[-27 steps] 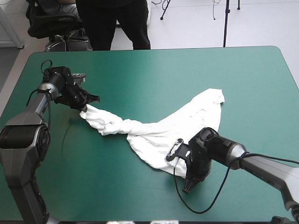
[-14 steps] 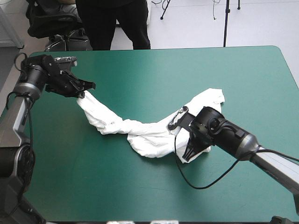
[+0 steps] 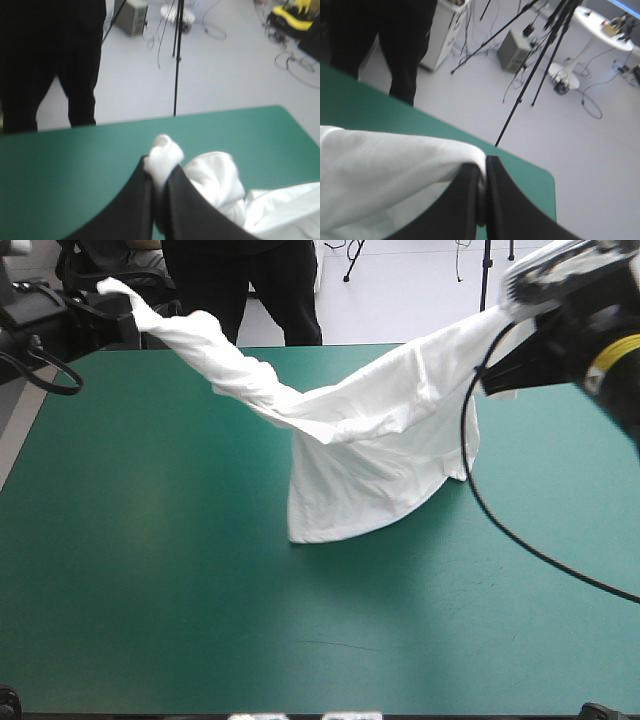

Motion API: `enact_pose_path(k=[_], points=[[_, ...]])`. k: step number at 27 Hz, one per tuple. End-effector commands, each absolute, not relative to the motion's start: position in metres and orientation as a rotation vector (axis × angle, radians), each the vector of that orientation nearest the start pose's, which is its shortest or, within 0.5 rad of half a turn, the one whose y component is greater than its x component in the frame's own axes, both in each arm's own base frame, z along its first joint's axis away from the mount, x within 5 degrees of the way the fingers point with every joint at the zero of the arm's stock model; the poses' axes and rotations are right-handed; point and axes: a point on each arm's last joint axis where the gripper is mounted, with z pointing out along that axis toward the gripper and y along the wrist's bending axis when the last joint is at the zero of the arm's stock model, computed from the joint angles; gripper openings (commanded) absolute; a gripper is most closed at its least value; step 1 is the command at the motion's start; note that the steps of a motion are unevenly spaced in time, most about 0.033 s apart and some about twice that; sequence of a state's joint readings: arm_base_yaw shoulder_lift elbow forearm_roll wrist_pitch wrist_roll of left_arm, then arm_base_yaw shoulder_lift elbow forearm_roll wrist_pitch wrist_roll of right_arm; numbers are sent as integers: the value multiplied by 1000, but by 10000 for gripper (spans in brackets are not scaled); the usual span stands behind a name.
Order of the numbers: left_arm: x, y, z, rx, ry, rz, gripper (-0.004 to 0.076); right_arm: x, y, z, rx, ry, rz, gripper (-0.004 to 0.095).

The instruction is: Fold the cloth

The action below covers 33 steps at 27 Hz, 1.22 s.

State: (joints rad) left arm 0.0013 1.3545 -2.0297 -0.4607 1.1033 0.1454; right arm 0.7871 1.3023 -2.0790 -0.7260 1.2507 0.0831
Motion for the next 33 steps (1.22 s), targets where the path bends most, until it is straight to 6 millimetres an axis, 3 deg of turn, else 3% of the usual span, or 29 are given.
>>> enact_pose_path(k=[1, 4, 7, 12, 18, 24, 28, 33], points=[[169, -37, 632, 234, 1530, -434, -9, 129, 44, 639, -282, 1508, -193, -17], [126, -38, 662, 265, 1366, -405, -9, 103, 22, 662, -227, 1376, -116, -17], [80, -37, 677, 282, 1245, -381, -9, 76, 10, 673, -265, 1257, 14, -17], [34, -37, 682, 297, 1164, -348, -9, 50, 3, 673, -341, 1218, 205, -17], [-2, -38, 679, 321, 1145, -334, -9, 33, 6, 672, -418, 1201, 389, -17], [7, -38, 667, 320, 1251, -352, -9, 42, 19, 660, -476, 1296, 420, -17], [39, -36, 650, 287, 1401, -350, -9, 65, 37, 643, -512, 1404, 354, -17], [91, -36, 618, 250, 1597, -383, -9, 116, 71, 602, -526, 1591, 154, -17]])
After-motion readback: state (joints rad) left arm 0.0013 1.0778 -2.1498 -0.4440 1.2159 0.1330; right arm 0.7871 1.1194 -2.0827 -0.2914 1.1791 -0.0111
